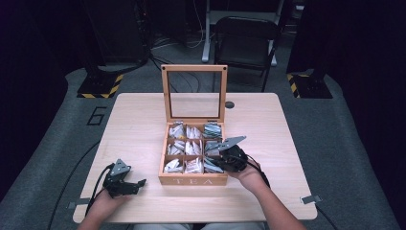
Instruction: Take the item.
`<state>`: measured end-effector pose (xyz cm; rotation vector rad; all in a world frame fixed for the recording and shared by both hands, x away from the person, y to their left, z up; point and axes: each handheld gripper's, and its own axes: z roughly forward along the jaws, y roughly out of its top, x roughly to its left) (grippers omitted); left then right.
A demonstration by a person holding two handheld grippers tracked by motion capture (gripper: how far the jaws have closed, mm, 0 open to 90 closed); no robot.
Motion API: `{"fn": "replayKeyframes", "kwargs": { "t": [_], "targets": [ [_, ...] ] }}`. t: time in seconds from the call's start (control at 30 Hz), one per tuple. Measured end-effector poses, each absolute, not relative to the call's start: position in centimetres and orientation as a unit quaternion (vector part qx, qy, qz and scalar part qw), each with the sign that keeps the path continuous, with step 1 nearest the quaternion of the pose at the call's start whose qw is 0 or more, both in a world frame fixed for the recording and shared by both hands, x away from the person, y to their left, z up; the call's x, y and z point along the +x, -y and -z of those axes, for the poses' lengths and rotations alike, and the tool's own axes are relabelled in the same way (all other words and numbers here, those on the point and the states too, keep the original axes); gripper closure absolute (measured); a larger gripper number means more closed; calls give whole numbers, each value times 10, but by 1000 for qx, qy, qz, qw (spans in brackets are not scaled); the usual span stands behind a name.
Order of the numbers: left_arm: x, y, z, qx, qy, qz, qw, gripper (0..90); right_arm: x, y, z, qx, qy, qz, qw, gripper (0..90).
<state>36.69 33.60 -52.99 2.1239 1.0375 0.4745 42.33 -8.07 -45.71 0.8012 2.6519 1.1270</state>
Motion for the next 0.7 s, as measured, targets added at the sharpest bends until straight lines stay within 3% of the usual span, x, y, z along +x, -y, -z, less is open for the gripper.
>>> {"fn": "replayKeyframes", "kwargs": {
  "t": [0.7],
  "targets": [
    [367, -336, 530, 823, -402, -184, 357, 126, 422, 79, 457, 263, -885, -379, 70, 887]
  ]
}}
